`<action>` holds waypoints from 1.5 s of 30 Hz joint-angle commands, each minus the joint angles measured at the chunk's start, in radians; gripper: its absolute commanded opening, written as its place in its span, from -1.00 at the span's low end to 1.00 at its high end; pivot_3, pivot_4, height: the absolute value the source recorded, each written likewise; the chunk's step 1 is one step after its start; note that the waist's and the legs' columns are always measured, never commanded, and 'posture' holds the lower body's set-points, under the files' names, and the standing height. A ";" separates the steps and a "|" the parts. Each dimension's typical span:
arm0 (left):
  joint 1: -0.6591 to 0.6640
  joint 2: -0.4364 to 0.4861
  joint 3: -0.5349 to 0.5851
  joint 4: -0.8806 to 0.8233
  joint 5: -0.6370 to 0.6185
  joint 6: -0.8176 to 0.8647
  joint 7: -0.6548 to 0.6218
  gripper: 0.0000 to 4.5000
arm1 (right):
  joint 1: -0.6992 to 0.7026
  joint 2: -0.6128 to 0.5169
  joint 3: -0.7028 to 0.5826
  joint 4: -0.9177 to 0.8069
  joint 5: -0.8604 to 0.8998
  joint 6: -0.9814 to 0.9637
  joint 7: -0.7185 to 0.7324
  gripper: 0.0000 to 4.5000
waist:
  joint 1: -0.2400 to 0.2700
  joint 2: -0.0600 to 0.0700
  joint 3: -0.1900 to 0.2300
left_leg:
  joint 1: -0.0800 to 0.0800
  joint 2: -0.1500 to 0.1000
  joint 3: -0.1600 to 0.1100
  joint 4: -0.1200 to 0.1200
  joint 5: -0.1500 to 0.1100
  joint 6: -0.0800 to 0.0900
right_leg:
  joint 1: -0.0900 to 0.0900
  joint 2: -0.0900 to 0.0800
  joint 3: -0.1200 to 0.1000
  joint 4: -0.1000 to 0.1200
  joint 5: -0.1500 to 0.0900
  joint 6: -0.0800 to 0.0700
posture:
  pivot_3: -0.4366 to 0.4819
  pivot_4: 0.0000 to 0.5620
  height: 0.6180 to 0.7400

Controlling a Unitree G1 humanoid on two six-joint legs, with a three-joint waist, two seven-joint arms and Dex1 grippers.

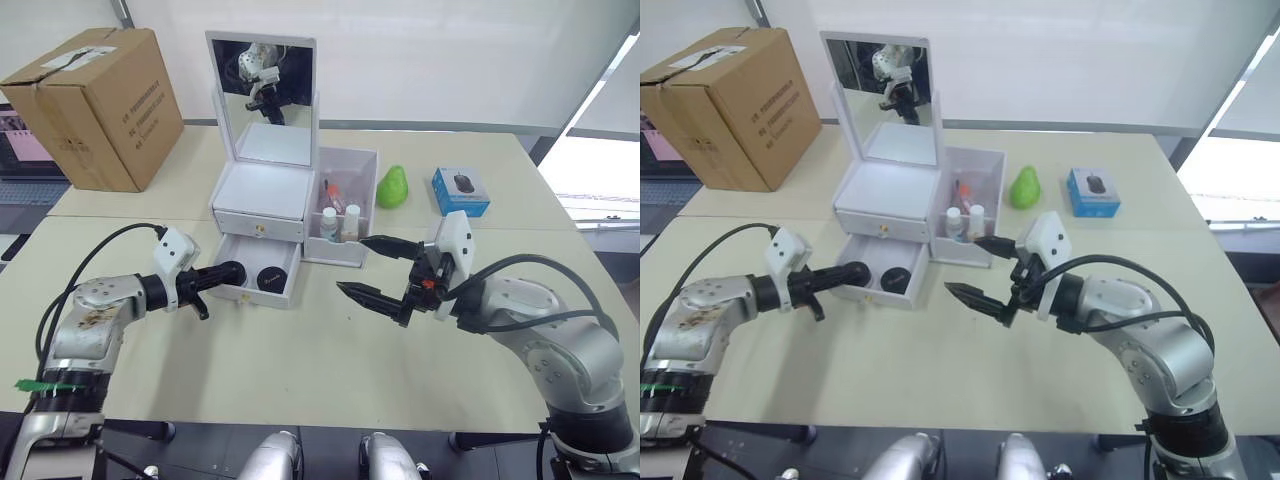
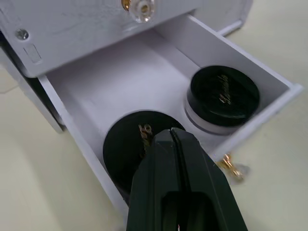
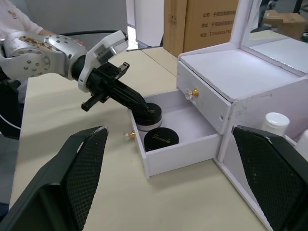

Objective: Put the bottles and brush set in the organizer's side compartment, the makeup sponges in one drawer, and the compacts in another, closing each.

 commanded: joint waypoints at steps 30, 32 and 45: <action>0.004 0.067 -0.017 0.045 0.050 -0.121 -0.089 -0.99 | -0.026 -0.012 -0.023 -0.038 0.020 -0.005 -0.010 1.00 | 0.005 0.000 0.000 | 0.000 0.011 0.016 0.001 -0.001 0.001 | -0.001 0.002 0.001 -0.002 0.003 -0.006 | -0.05 -0.47 0.94; -0.028 0.040 -0.027 0.081 0.074 -0.136 -0.059 -0.99 | -0.025 -0.013 -0.025 -0.040 0.021 -0.004 -0.012 1.00 | 0.003 -0.001 -0.001 | 0.000 0.011 0.017 0.002 -0.001 0.001 | 0.000 0.002 0.001 -0.001 0.003 -0.006 | -0.05 -0.47 0.94; -0.208 -0.124 -0.043 0.326 0.150 -0.257 0.087 -0.99 | -0.021 -0.016 -0.027 -0.048 0.026 -0.001 -0.029 1.00 | -0.001 -0.002 -0.002 | 0.000 0.012 0.018 0.004 0.000 0.002 | 0.001 0.004 0.001 0.000 0.004 -0.006 | -0.05 -0.47 0.94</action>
